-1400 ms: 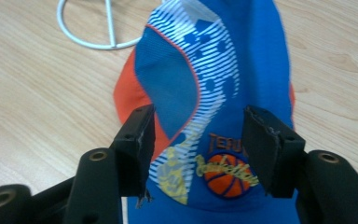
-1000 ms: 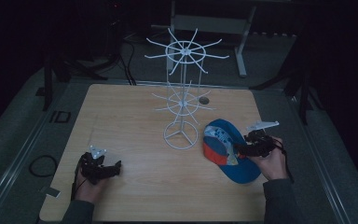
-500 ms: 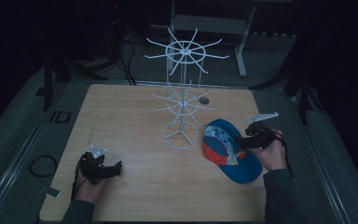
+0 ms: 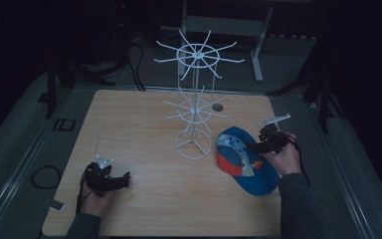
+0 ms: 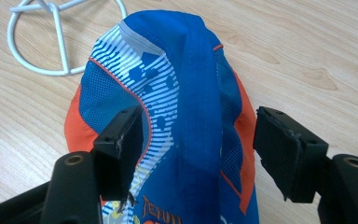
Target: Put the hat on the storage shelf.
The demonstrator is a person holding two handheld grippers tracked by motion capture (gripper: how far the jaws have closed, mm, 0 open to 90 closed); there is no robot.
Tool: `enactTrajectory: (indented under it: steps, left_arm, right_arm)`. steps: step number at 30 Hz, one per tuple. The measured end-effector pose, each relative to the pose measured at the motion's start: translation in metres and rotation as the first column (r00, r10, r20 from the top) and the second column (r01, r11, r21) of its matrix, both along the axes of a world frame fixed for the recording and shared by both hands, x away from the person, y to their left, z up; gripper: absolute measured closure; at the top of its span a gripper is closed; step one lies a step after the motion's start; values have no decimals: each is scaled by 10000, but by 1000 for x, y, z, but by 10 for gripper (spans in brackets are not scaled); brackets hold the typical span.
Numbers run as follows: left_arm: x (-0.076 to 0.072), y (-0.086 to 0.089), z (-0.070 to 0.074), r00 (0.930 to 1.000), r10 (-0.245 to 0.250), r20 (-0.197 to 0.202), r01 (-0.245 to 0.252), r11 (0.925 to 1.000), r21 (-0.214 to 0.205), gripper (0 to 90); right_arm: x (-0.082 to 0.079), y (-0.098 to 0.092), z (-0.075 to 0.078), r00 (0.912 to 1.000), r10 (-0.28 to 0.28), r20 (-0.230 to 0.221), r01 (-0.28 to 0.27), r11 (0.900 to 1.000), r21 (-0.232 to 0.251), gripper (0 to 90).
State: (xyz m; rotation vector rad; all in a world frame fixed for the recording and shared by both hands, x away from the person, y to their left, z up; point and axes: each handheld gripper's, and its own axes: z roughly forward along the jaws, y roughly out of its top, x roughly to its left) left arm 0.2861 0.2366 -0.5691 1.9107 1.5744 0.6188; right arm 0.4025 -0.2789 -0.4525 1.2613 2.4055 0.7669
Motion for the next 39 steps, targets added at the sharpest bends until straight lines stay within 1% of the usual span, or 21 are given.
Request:
enactTrajectory:
  steps: [5, 8, 9, 13, 22, 24, 25, 29, 32, 33, 35, 36, 37, 38, 39]
  left_arm:
    - [0, 0, 0, 10000, 2, 0, -2, 10000, -2, 27]
    - [0, 0, 0, 10000, 0, 0, 0, 10000, -2, 27]
    - [0, 0, 0, 10000, 0, 0, 0, 10000, -1, 27]
    - [0, 0, 0, 10000, 1, 1, -1, 10000, -4, 27]
    - [0, 0, 0, 10000, 3, 2, -3, 10000, -5, 27]
    - [0, 0, 0, 10000, 1, 1, -1, 10000, -2, 27]
    - [0, 0, 0, 10000, 0, 2, 0, 10000, -4, 27]
    - [0, 0, 0, 10000, -3, 1, 3, 10000, -3, 27]
    - [0, 0, 0, 10000, -5, 1, 5, 10000, 0, 27]
    - [0, 0, 0, 10000, 0, 2, 0, 10000, -3, 27]
    - [0, 0, 0, 10000, -3, 2, 3, 10000, -2, 27]
    - [0, 0, 0, 10000, -3, 2, 3, 10000, -2, 27]
    - [0, 0, 0, 10000, -3, 3, 3, 10000, -2, 27]
    - [0, 0, 0, 10000, -3, 3, 3, 10000, -2, 27]
    - [0, 0, 0, 10000, -5, 1, 5, 10000, -2, 27]
  right_arm:
    - [10, 7, -4, 9996, 83, -265, -88, 9998, -195, 303]
    - [14, 10, -6, 9992, 93, -378, -103, 9996, -265, 301]
    - [17, 13, -9, 9989, 111, -456, -128, 9992, -369, 301]
    - [23, 16, -14, 9980, 94, -621, -127, 9985, -541, 301]
    - [31, 21, -22, 9952, 100, -978, -158, 9981, -593, 302]
    - [33, 23, -25, 9942, 122, -1068, -192, 9977, -650, 302]
    - [35, 25, -28, 9933, 113, -1151, -204, 9968, -777, 308]
    - [38, 28, -32, 9902, 181, -1387, -307, 9956, -890, 357]
    - [40, 30, -34, 9890, 170, -1472, -319, 9946, -992, 378]
    - [42, 31, -37, 9873, 166, -1582, -340, 9936, -1079, 429]
    - [42, 32, -38, 9852, 136, -1706, -333, 9930, -1132, 490]
    - [42, 32, -38, 9852, 136, -1706, -333, 9930, -1132, 490]
    - [43, 31, -40, 9845, 134, -1748, -352, 9919, -1221, 577]
    - [43, 31, -40, 9845, 134, -1748, -352, 9919, -1221, 577]
    - [43, 30, -41, 9831, 154, -1822, -373, 9924, -1170, 668]
